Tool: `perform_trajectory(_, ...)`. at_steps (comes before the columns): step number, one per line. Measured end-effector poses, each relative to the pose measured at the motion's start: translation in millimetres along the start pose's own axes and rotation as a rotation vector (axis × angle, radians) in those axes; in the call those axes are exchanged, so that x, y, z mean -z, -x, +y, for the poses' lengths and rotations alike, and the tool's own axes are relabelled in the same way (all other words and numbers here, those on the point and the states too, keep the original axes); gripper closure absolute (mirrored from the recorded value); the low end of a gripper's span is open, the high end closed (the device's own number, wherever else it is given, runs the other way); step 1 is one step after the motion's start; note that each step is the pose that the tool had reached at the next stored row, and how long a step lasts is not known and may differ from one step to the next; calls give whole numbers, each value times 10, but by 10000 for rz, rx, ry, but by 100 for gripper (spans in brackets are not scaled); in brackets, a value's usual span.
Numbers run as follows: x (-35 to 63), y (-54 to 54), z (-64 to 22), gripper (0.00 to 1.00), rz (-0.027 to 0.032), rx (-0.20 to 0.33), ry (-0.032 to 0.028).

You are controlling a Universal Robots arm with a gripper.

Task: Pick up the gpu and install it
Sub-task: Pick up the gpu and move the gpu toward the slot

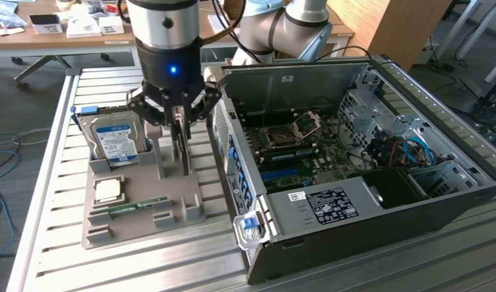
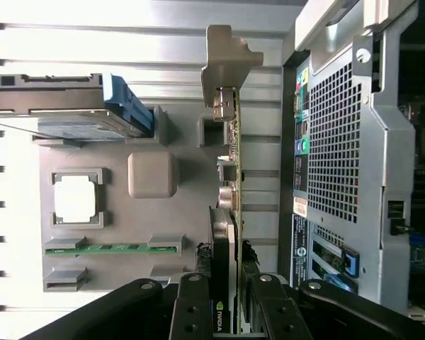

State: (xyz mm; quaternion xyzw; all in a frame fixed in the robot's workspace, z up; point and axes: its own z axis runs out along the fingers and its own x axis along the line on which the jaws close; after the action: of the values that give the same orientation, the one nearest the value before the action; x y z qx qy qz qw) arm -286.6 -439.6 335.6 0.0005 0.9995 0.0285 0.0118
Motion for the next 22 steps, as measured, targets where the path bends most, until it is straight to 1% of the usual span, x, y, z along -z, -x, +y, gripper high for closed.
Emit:
perform_trajectory(5, 189, 4, 11, 73, 0, 0, 0)
perform_trajectory(9, 291, 7, 17, 73, 0, 1, 0)
perform_trajectory(17, 526, 12, 36, 73, 1, 0, 0)
perform_trajectory(22, 640, 15, 46, 73, 1, 0, 0)
